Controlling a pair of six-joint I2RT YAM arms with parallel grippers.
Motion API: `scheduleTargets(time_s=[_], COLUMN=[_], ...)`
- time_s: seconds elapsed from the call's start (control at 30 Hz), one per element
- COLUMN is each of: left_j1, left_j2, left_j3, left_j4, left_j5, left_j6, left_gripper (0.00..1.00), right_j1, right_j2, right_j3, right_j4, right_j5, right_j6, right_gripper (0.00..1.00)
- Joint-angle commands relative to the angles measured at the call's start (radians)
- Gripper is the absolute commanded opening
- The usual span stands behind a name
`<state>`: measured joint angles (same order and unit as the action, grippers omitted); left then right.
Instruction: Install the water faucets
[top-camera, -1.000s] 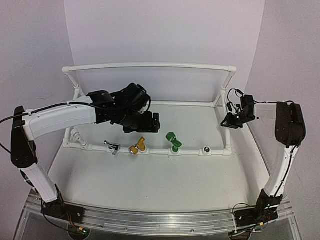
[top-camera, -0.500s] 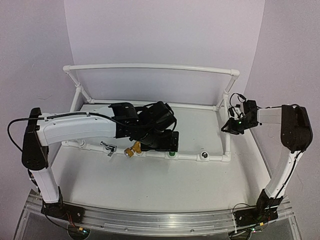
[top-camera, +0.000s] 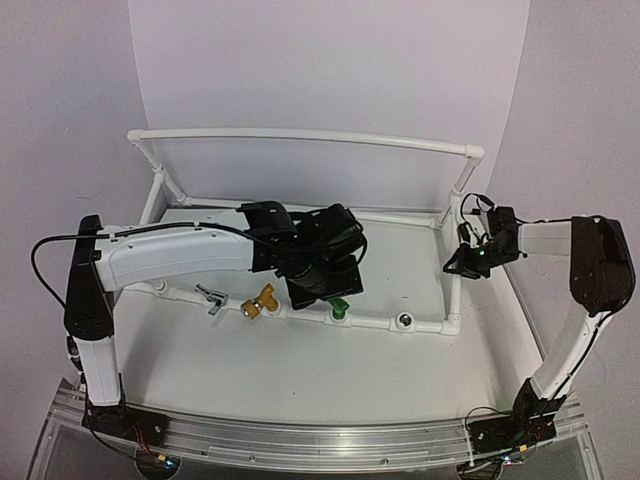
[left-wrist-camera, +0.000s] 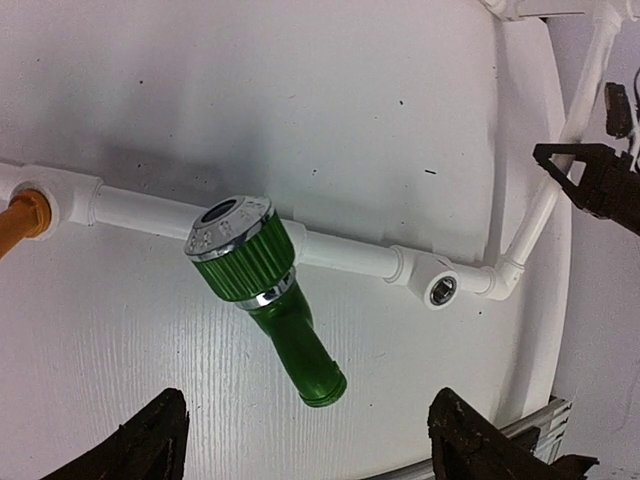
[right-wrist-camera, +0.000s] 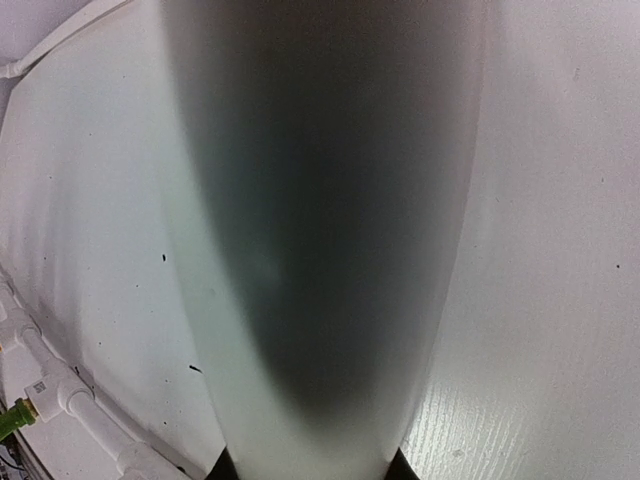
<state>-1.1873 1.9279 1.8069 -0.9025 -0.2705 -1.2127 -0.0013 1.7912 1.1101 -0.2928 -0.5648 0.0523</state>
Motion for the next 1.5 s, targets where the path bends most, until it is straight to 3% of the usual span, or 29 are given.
scheduleTargets(time_s=[0.0, 0.57, 1.23, 1.47], left_j1=[0.003, 0.042, 0.064, 0.071], left_j2=[0.033, 0.070, 0.135, 0.147], left_j3=[0.033, -0.003, 0.033, 0.037], left_j4=[-0.059, 0.041, 0.040, 0.048], left_j5=[0.005, 0.023, 0.055, 0.081], left_j6=[-0.128, -0.157, -0.053, 0.017], left_gripper=[0.82, 0.77, 0.63, 0.53], right_j1=[0.023, 0.023, 0.023, 0.023], right_j2=[-0.027, -0.024, 0.000, 0.009], right_j3=[-0.020, -0.019, -0.012, -0.008], right_j4=[-0.084, -0.085, -0.089, -0.092], right_j5=[-0.023, -0.044, -0.048, -0.050], right_j6=[-0.024, -0.024, -0.026, -0.029], right_gripper=[0.00, 0.00, 0.00, 0.00])
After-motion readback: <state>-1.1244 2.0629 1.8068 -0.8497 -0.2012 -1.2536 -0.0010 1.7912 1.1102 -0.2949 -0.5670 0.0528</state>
